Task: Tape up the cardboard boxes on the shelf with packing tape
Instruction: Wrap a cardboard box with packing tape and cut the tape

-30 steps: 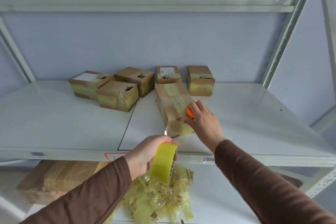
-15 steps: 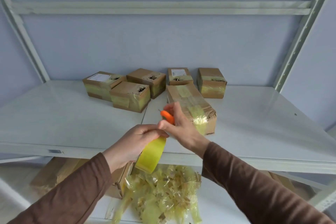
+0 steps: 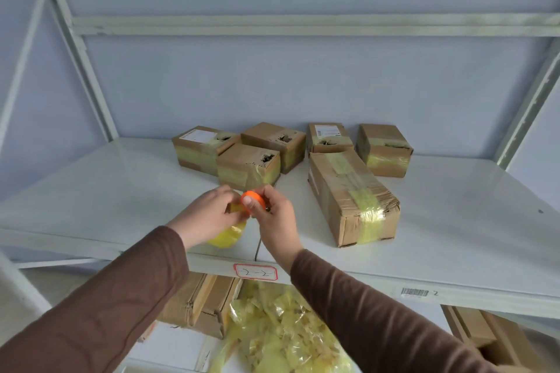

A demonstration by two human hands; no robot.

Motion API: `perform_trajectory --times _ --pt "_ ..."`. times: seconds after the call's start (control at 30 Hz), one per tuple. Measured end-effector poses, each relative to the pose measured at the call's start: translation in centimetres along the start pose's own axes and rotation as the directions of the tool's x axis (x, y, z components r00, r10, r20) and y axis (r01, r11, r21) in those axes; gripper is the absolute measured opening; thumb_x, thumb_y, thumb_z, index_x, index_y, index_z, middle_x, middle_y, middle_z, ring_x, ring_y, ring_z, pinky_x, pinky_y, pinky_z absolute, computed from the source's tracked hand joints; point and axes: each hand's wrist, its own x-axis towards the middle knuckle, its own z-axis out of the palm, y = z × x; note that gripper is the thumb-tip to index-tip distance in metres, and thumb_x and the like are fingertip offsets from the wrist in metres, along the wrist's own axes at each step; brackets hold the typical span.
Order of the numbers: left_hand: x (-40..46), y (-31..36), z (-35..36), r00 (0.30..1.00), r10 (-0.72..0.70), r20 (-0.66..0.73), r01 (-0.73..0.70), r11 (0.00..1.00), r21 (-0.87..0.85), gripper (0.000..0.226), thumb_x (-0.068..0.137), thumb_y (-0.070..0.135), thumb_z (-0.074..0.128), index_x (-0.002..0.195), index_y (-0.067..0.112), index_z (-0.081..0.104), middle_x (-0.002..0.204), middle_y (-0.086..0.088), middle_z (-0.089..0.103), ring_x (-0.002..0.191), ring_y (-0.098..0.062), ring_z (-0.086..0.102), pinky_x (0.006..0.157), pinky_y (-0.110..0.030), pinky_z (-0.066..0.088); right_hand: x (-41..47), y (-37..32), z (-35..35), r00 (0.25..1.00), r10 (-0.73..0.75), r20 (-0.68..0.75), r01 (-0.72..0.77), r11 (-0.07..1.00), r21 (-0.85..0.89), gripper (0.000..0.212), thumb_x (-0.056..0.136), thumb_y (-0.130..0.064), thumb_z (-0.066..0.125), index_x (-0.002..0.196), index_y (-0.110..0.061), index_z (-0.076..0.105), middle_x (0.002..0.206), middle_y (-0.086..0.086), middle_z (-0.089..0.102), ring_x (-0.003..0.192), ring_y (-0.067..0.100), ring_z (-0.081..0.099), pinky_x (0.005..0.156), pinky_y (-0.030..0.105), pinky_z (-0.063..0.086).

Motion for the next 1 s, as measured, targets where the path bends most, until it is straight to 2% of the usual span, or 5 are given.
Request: perform_trajectory --times 0.17,0.33,0.5,0.67,1.0 --pt "1.6 -3.0 0.0 0.993 -0.047 0.107 0.048 0.999 -0.001 0.09 0.089 0.053 0.072 0.159 0.03 0.021 0.161 0.004 0.035 0.143 -0.013 0.038 0.115 -0.03 0.033 1.8 2.3 2.8 0.907 0.421 -0.01 -0.409 0.888 0.21 0.014 0.102 -0.026 0.064 0.1 -0.013 0.066 0.1 0.023 0.072 0.077 0.026 0.063 0.066 0.038 0.053" --pt "3.5 -3.5 1.5 0.973 -0.057 0.222 0.074 0.995 -0.066 0.113 0.089 0.043 0.076 0.161 0.042 -0.011 0.164 -0.003 0.03 0.147 -0.024 0.035 0.118 -0.036 0.032 3.8 3.1 1.9 0.933 0.358 -0.026 -0.341 0.862 -0.374 0.024 0.098 -0.038 0.063 0.099 -0.015 0.054 0.103 0.012 0.069 0.092 0.027 0.061 0.077 0.038 0.049" --pt "5.8 -2.9 2.9 0.983 -0.07 0.171 0.026 0.969 0.246 0.107 0.086 0.053 0.075 0.164 0.035 0.005 0.161 -0.002 0.02 0.143 -0.026 0.032 0.113 -0.041 0.039 2.8 2.4 -2.6 0.991 0.057 0.125 0.058 0.653 -0.755 0.028 0.099 -0.03 0.06 0.121 -0.013 0.063 0.116 0.007 0.066 0.115 0.028 0.051 0.089 0.038 0.047" --pt "10.1 2.7 3.9 0.996 0.063 0.057 -0.051 0.979 -0.196 0.081 0.091 0.043 0.073 0.159 0.036 0.029 0.161 0.004 0.023 0.149 -0.023 0.025 0.119 -0.041 0.028 1.4 1.0 -9.9 0.959 -0.283 -0.011 0.032 0.145 -0.989 0.053 0.085 -0.043 0.07 0.132 -0.019 0.059 0.137 0.002 0.059 0.122 0.028 0.05 0.096 0.043 0.042" --pt "13.2 9.8 6.4 0.996 0.045 -0.083 -0.075 0.912 -0.404 0.057 0.098 0.045 0.063 0.15 0.031 0.046 0.161 0.005 0.035 0.147 -0.017 0.034 0.111 -0.031 0.03 -2.5 0.2 -25.2 0.976 0.011 0.215 0.199 0.34 -0.919 0.05 0.105 -0.019 0.05 0.152 -0.035 0.042 0.158 -0.014 0.043 0.149 0.011 0.033 0.122 0.029 0.02"
